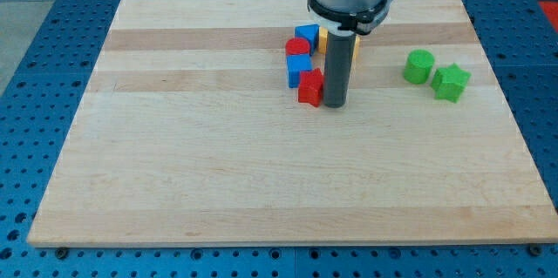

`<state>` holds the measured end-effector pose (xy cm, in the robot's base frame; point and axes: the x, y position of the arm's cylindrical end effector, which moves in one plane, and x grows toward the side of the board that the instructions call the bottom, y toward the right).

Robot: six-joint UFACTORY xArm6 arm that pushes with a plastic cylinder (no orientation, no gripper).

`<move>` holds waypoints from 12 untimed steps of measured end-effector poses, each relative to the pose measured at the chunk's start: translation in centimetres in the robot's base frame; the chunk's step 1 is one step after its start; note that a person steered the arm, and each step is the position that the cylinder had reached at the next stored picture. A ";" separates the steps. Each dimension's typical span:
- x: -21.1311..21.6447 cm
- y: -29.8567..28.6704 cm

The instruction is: Add the green star into the group of blocks

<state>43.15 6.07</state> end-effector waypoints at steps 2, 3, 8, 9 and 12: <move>-0.1 0.9; 0.1 1.8; 2.2 18.2; 0.8 20.0; -2.0 20.5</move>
<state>41.10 26.56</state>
